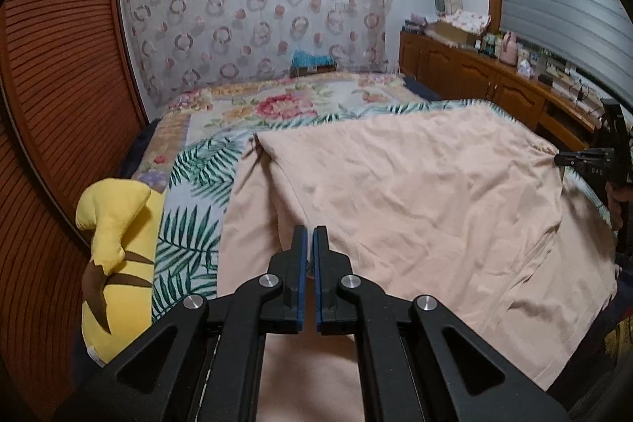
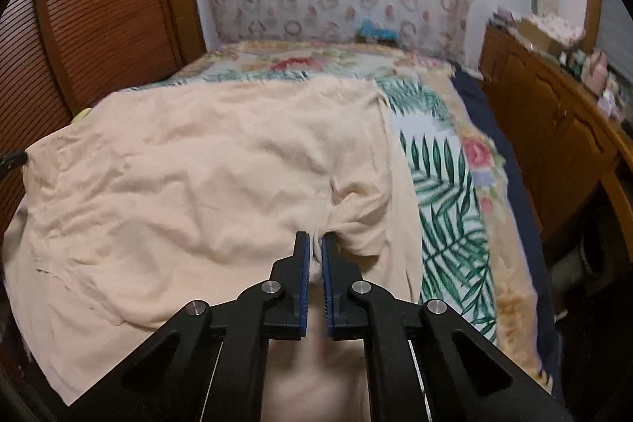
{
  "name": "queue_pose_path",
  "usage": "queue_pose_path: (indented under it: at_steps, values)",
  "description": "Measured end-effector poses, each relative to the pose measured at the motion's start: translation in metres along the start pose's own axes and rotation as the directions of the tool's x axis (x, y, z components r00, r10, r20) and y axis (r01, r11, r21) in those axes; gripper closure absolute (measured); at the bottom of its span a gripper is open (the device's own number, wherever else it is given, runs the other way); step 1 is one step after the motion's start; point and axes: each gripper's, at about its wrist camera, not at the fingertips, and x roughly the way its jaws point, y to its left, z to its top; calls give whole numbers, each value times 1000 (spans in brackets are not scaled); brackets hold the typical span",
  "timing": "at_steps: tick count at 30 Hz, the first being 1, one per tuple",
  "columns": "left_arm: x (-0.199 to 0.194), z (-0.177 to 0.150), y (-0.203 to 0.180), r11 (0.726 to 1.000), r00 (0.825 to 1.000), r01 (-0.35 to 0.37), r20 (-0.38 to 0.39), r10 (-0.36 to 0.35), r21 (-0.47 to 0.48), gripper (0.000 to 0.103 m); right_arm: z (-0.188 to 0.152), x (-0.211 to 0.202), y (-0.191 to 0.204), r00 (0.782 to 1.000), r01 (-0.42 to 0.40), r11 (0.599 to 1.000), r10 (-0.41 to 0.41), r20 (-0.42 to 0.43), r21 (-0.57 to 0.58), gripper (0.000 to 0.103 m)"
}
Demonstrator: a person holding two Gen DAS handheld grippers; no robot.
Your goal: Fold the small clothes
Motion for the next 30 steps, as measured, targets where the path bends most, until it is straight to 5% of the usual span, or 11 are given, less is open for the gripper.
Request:
queue_pose_path:
  at_steps: [24, 30]
  values:
    - [-121, 8, 32, 993, 973, 78, 222, -58, -85, 100, -32, -172, 6, 965, -70, 992, 95, 244, -107, 98]
    - [-93, -22, 30, 996, 993, 36, 119, -26, -84, 100, -71, -133, 5, 992, -55, 991, 68, 106, -122, 98]
